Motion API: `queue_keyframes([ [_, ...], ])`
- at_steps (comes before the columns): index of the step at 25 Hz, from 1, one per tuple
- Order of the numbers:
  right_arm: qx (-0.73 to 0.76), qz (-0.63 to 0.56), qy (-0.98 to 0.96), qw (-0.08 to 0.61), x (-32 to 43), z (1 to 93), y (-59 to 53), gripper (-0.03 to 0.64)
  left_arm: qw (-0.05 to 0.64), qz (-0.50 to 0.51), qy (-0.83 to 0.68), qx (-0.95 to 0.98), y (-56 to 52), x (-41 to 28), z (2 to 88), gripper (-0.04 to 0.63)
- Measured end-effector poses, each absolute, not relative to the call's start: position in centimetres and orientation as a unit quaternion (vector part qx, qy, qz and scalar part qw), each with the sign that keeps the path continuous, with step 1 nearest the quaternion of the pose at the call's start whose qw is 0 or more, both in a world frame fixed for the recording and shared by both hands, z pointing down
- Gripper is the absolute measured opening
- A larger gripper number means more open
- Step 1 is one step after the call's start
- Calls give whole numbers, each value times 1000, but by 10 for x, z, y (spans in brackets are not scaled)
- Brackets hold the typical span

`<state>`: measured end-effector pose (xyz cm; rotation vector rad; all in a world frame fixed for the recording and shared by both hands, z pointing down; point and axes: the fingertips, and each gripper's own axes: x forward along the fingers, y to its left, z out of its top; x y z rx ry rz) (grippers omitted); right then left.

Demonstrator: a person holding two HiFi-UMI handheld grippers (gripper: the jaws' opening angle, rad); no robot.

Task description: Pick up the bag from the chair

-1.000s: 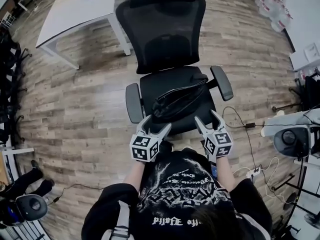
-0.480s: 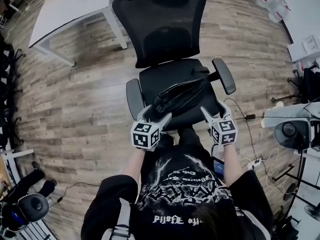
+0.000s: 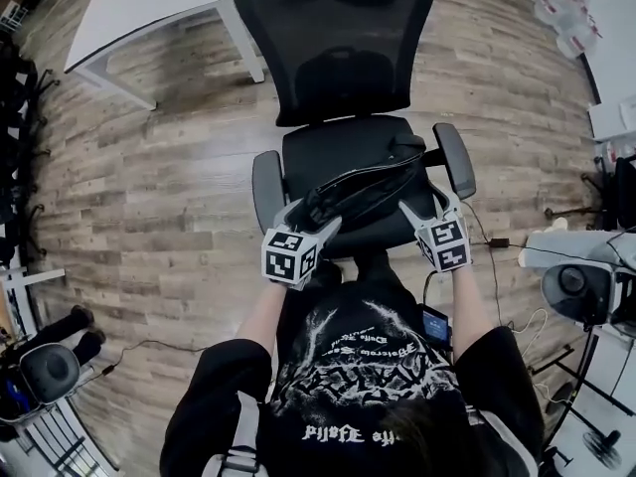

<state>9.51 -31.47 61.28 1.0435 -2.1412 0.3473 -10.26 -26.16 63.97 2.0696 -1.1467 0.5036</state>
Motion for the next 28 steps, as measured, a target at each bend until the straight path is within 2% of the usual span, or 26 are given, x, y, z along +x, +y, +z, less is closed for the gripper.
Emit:
queue_keyframes([
  [14, 284, 124, -854, 417, 122, 672, -407, 333, 412, 216, -484, 741, -319, -82, 692, 377],
  [28, 151, 108, -853, 488, 123, 742, -442, 334, 487, 260, -501, 666, -330, -93, 761, 377],
])
